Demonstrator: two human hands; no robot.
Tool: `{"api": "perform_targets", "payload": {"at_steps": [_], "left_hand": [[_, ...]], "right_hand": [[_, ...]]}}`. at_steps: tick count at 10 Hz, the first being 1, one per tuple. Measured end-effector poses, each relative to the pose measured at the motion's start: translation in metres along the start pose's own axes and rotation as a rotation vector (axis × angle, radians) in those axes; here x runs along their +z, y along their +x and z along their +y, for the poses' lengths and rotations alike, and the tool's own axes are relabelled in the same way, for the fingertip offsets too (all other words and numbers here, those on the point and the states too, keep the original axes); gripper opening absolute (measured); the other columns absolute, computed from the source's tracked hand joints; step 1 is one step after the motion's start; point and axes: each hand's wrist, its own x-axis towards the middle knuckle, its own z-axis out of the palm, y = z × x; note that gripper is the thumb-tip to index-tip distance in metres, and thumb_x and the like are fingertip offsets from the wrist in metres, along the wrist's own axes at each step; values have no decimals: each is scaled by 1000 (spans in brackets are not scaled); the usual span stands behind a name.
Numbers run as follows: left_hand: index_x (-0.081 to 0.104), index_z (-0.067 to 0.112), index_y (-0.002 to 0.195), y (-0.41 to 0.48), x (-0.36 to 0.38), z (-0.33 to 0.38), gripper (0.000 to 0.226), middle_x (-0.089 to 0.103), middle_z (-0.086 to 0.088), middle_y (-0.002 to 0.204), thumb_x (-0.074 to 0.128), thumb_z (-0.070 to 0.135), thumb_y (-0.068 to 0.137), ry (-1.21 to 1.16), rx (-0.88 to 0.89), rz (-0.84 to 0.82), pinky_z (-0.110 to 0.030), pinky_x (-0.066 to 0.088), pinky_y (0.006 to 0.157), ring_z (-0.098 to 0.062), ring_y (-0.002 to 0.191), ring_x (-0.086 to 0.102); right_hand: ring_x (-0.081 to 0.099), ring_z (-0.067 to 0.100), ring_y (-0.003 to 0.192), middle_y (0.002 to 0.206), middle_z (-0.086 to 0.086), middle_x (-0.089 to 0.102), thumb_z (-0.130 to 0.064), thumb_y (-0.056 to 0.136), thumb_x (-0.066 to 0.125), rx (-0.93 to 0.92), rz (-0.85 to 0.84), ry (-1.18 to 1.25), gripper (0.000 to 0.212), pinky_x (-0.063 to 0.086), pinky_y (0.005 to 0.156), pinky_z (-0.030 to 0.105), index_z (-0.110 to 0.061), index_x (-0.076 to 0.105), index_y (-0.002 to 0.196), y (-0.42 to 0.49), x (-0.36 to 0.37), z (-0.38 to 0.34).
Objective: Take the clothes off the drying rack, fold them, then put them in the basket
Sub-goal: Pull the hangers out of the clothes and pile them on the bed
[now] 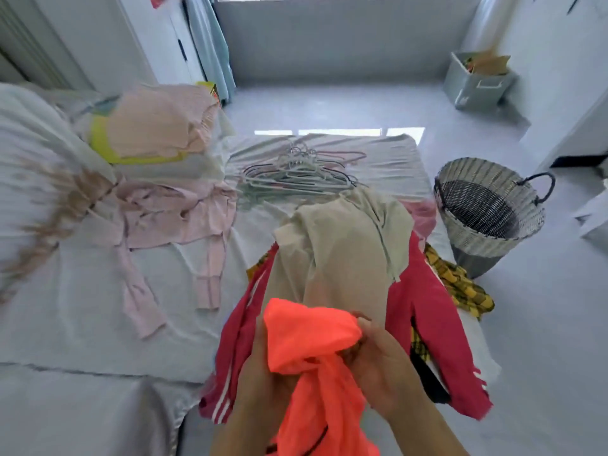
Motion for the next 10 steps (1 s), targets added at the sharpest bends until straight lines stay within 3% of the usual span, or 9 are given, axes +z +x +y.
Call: {"api": "perform_targets", "payload": {"at_steps": [1, 2, 3, 4, 5, 6, 8, 9, 10], "left_hand": [[73, 2, 94, -26, 60, 66, 54, 70, -19, 99, 78, 43, 59, -263, -28, -642, -39, 59, 67, -26, 82, 70], [66, 3, 101, -3, 112, 114, 58, 71, -13, 93, 45, 51, 76, -185, 87, -687, -31, 58, 68, -20, 78, 70], [61, 14, 102, 28, 155, 142, 65, 69, 0, 96, 50, 67, 65, -38, 132, -688, -33, 57, 70, -18, 78, 68], [54, 23, 111, 82, 157, 136, 62, 59, 4, 121, 54, 68, 68, 19, 83, -462, -36, 55, 71, -21, 93, 62], [54, 15, 112, 133, 117, 113, 63, 59, -4, 115, 51, 67, 76, 82, -33, -209, -36, 54, 63, -22, 89, 61], [55, 2, 106, 180, 68, 110, 49, 57, -11, 95, 42, 47, 92, 108, -108, -25, -34, 50, 58, -23, 74, 58], [54, 7, 83, 251, -20, 163, 34, 56, -9, 83, 42, 35, 98, 273, -101, 141, -33, 47, 66, -22, 75, 56], [56, 4, 95, 308, -55, 189, 28, 54, -12, 89, 47, 30, 97, 421, -104, 169, -31, 47, 67, -22, 78, 54], [53, -1, 114, 365, -85, 213, 33, 53, -13, 96, 49, 26, 96, 498, -151, 184, -32, 48, 69, -23, 83, 53]], "right_hand": [[67, 19, 77, 85, 12, 68, -24, 34, 95, -129, -76, 8, 59, 57, 72, 25, -6, 72, 85, 26, 36, -45], [63, 11, 76, 79, 3, 65, -19, 53, 86, -305, -131, 8, 31, 53, 78, 20, -13, 72, 80, 64, 71, -100], [63, 4, 72, 77, -3, 67, -13, 75, 61, -448, -56, -39, 12, 53, 69, 14, -20, 66, 83, 112, 92, -150], [56, -3, 103, 119, 4, 60, -42, 87, 55, -533, 238, -833, 46, 38, 80, 0, -10, 57, 121, 177, 71, -154], [18, 32, 143, 151, 26, 19, -50, 75, 61, -298, 309, -1437, 87, 14, 115, 27, -2, 33, 142, 213, 31, -105], [47, 49, 121, 137, 35, 40, -55, 71, 42, -281, 330, -1849, 77, 42, 97, 53, -2, 57, 126, 246, -5, -62], [60, 51, 97, 122, 33, 56, -55, 90, 25, -85, 349, -2127, 73, 49, 84, 54, 2, 65, 112, 282, -29, -42], [58, 52, 98, 120, 34, 56, -60, 93, 8, -60, 360, -2157, 88, 35, 89, 51, 5, 65, 111, 297, -35, -35], [59, 52, 96, 118, 35, 57, -55, 91, 21, 74, 388, -2107, 78, 36, 87, 51, 7, 65, 108, 312, -32, -34]]}}
